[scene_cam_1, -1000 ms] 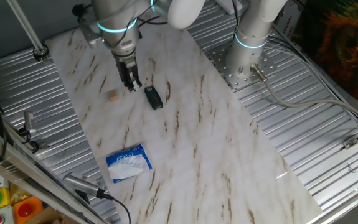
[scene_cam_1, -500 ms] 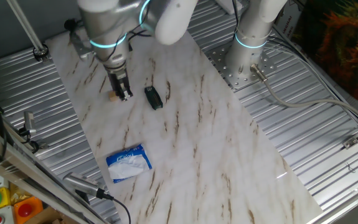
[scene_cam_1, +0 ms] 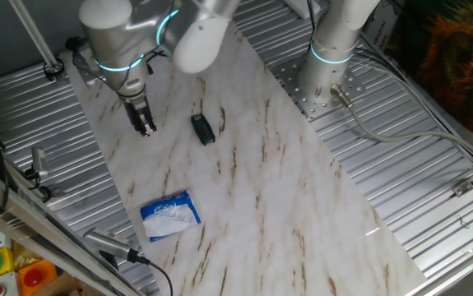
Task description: Approach and touch the side of the small block
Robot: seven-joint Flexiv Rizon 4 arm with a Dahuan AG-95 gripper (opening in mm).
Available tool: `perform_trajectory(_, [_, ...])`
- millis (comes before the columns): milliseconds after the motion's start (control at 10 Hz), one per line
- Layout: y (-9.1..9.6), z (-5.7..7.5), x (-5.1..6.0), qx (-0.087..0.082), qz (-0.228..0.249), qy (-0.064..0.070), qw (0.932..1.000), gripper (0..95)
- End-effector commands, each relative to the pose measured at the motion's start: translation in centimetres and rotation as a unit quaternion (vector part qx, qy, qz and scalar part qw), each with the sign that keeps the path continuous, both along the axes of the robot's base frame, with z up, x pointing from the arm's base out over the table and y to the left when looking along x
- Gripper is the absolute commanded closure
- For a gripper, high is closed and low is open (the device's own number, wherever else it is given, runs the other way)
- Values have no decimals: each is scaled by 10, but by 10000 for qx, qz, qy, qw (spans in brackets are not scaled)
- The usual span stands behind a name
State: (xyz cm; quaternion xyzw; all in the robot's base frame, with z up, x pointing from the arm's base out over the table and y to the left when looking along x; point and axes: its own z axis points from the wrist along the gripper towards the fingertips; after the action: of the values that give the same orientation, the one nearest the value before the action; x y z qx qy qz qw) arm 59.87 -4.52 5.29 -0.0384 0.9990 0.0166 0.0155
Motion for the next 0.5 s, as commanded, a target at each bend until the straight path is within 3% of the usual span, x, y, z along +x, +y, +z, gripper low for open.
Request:
perform_trajectory(100, [-2, -9, -1, -10, -5, -14, 10000, 950])
perform_trajectory(400, [-2, -14, -3, -6, 38, 2, 10000, 950])
perform_trajectory(500, [-2, -16, -9, 4, 45, -5, 10000, 950])
